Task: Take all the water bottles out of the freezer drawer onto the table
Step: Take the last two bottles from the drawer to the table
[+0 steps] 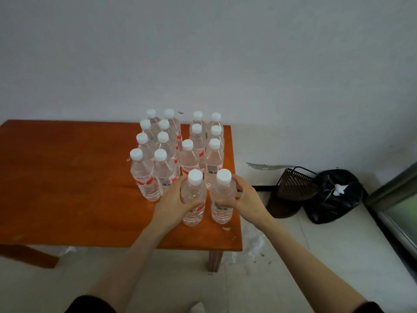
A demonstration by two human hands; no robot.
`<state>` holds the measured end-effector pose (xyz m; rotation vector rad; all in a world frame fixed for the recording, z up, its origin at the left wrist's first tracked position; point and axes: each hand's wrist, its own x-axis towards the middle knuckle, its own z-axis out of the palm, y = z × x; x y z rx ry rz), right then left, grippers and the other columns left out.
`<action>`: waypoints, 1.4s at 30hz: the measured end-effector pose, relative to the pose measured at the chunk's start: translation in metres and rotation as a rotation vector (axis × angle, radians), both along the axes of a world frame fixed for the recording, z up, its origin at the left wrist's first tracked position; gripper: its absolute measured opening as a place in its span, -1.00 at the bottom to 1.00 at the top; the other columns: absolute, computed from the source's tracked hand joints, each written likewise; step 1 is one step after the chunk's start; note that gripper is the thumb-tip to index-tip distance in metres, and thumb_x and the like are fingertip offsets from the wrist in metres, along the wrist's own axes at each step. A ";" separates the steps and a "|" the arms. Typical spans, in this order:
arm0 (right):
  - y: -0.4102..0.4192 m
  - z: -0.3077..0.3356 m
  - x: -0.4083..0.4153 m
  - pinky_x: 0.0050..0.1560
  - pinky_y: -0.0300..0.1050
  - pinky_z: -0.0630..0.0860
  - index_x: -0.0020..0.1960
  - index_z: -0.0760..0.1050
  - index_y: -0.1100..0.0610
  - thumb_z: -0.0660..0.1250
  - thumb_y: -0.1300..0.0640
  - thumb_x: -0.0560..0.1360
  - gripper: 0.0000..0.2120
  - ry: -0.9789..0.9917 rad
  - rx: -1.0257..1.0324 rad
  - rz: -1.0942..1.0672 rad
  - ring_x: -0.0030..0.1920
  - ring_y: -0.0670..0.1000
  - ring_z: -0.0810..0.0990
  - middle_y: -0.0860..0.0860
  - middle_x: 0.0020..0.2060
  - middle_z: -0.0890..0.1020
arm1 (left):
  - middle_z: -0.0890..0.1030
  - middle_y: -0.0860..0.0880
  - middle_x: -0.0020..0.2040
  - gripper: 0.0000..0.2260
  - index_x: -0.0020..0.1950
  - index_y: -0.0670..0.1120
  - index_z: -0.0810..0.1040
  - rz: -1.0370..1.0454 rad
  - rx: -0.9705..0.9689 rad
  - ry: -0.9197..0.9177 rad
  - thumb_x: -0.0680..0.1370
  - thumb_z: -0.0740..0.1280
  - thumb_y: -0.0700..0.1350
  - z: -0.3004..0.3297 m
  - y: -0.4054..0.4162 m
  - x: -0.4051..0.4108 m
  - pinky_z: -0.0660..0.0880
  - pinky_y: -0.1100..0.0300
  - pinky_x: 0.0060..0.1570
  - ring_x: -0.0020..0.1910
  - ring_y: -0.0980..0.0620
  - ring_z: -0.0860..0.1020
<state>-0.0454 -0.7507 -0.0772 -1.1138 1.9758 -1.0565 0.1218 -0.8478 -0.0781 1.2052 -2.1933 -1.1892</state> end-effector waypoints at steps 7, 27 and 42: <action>-0.044 -0.015 -0.013 0.28 -0.10 0.32 0.27 0.30 -0.14 0.49 0.02 0.34 -0.42 0.047 0.062 0.003 0.15 -0.25 0.33 -0.25 0.12 0.37 | 0.35 0.22 0.31 -0.42 0.29 0.25 0.21 -0.093 0.064 0.066 0.41 0.45 -0.03 -0.022 -0.051 -0.025 0.30 0.01 0.32 0.31 0.21 0.30; -0.062 -0.019 -0.007 0.29 -0.04 0.35 0.43 0.18 -0.02 0.40 0.06 0.43 -0.35 -0.112 0.109 -0.088 0.36 0.00 0.39 -0.04 0.37 0.40 | 0.26 0.03 0.48 -0.32 0.49 0.10 0.09 0.036 -0.006 0.075 0.48 0.38 -0.06 -0.047 -0.066 -0.042 0.30 -0.18 0.35 0.45 -0.03 0.25; 0.111 0.036 0.002 0.49 0.19 -0.10 0.52 -0.12 -0.04 0.13 -0.31 0.47 -0.23 0.774 0.273 -0.033 0.52 0.04 -0.13 -0.01 0.53 -0.07 | -0.13 0.03 0.54 -0.35 0.51 0.09 -0.13 -0.384 -0.596 -0.330 0.54 0.11 0.24 0.020 0.061 -0.025 -0.05 -0.13 0.45 0.52 -0.02 -0.14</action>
